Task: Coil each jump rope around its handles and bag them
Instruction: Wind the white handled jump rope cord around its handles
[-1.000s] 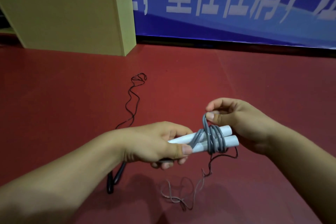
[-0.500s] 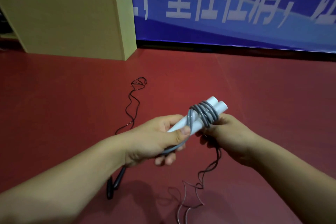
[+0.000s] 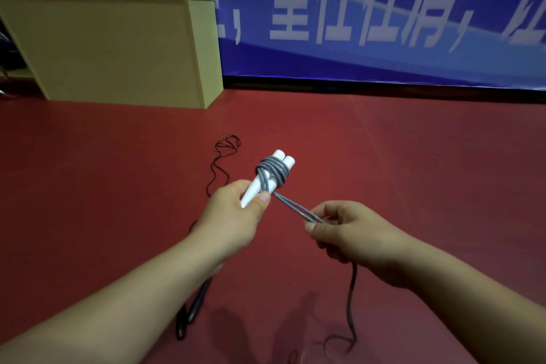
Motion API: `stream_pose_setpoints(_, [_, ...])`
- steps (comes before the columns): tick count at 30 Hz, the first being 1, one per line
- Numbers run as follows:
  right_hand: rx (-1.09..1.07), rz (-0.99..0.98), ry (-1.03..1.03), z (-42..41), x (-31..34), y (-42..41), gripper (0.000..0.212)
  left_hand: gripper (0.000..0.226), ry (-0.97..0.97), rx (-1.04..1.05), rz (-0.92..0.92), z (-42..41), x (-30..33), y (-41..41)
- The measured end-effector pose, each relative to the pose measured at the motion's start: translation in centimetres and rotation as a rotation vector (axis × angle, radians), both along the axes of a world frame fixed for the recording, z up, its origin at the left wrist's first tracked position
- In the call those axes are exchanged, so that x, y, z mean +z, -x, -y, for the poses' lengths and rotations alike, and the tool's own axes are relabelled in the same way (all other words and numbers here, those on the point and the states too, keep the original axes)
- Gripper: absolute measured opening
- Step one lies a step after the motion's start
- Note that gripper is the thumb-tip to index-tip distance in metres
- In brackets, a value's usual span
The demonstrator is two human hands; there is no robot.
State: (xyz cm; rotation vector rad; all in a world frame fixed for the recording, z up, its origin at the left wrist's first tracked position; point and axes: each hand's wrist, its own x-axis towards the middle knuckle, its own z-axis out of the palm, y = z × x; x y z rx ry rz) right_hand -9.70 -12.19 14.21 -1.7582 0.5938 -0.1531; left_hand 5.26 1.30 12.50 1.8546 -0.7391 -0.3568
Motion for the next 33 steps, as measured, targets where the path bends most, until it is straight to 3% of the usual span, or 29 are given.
stream_pose_setpoints(8, [0.018, -0.071, 0.194, -0.2, 0.4, 0.1, 0.028, 0.009, -0.248, 0.068, 0.247, -0.4, 0.2, -0.5])
stream_pose_setpoints(14, [0.116, -0.079, 0.42, -0.3, 0.9, 0.4, 0.032, 0.024, -0.46, 0.061, 0.31, -0.6, 0.2, -0.2])
stream_pose_setpoints(18, [0.142, -0.026, 0.537, -0.4, 1.0, 0.5, 0.026, 0.027, -0.571, -0.046, 0.358, -0.5, 0.0, -0.1])
stream_pose_setpoints(22, [0.059, -0.021, 0.645, -0.2, 1.0, 0.7, 0.019, 0.027, -0.662, -0.282, 0.385, -0.8, -0.1, 0.9])
stream_pose_setpoints(28, [-0.119, -0.053, 0.595, 0.8, 0.9, 0.9, 0.016, 0.022, -0.607, -0.51, 0.432, -1.1, 0.8, 1.5])
stream_pose_setpoints(33, [-0.171, -0.032, 0.327, 1.0, 1.1, 1.0, 0.009, 0.018, -0.544, -0.612, 0.42, -1.3, 1.5, 2.2])
